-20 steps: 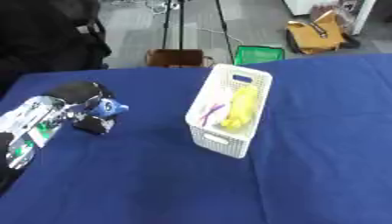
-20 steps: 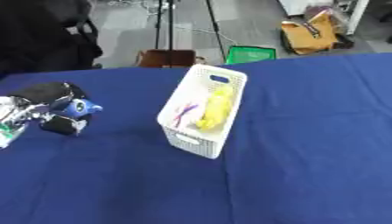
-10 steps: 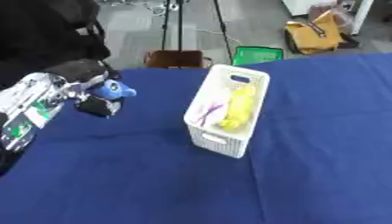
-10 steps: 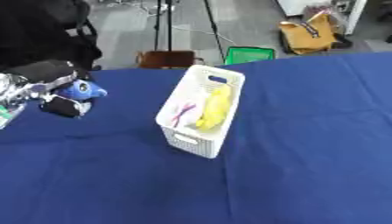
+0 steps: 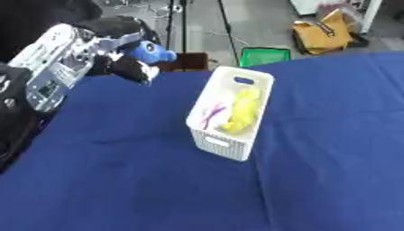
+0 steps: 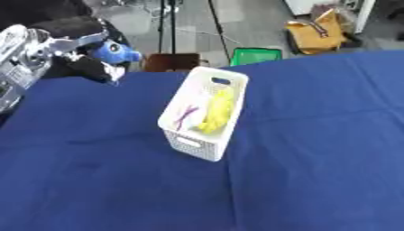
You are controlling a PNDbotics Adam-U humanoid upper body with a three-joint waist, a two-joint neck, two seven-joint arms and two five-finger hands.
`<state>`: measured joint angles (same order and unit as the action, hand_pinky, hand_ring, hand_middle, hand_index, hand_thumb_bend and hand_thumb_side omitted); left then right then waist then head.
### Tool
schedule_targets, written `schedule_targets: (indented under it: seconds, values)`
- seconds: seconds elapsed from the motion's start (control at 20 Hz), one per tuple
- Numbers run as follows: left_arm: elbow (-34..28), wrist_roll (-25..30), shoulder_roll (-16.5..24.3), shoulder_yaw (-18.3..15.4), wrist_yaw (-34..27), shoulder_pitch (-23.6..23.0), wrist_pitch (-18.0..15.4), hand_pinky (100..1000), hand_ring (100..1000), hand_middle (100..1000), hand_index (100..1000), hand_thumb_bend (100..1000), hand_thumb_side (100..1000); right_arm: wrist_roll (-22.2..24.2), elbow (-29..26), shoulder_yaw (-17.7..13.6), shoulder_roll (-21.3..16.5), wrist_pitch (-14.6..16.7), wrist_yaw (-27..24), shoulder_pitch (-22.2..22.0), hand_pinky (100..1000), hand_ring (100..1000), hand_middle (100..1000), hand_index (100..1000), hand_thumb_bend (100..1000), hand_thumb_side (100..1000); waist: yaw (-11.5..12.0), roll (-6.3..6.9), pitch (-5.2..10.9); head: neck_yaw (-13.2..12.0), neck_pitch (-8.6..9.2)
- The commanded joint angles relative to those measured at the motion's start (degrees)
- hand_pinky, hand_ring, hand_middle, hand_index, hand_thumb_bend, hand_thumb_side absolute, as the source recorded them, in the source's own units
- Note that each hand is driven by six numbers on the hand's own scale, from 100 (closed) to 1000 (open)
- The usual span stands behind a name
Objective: Pick up objects on the table and place them in the box.
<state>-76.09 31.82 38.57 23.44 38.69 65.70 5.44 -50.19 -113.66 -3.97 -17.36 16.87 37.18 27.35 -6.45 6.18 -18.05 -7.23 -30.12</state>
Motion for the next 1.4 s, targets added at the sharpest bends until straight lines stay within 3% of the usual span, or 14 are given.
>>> schedule_targets:
  seconds: [0.05, 0.55, 1.1, 1.4]
  values:
    - [1.2, -0.4, -1.1, -1.1, -1.0, 2.9, -0.1, 212, 478, 603, 762, 100, 489, -0.2, -0.9, 0.3, -0.6, 0.9, -0.5, 1.1, 778, 755, 686, 775, 100, 838, -0.4, 0.00, 1.52, -0.8, 0.04]
    - [7.1, -5.2, -7.3, -2.7, -1.5, 6.8, -1.6, 183, 456, 574, 746, 100, 487, 0.2, -0.9, 0.7, -0.3, 1.6, -0.9, 2.1, 778, 755, 686, 775, 100, 834, -2.5, 1.05, 0.89, -2.1, 1.03]
    - [14.4, -10.5, -13.1, -5.4, -3.8, 7.8, -3.1, 183, 456, 566, 755, 100, 497, 0.4, -0.9, 1.1, 0.1, 2.2, -1.4, 3.5, 778, 756, 686, 775, 100, 829, -4.4, 1.92, -0.09, -3.1, 1.88]
    - [17.8, -10.6, -14.6, -6.2, -5.0, 7.4, -4.3, 267, 521, 609, 795, 102, 542, 0.4, -0.9, 1.1, 0.2, 2.3, -1.7, 3.8, 778, 756, 686, 774, 100, 828, -5.0, 2.11, -0.57, -3.3, 2.13]
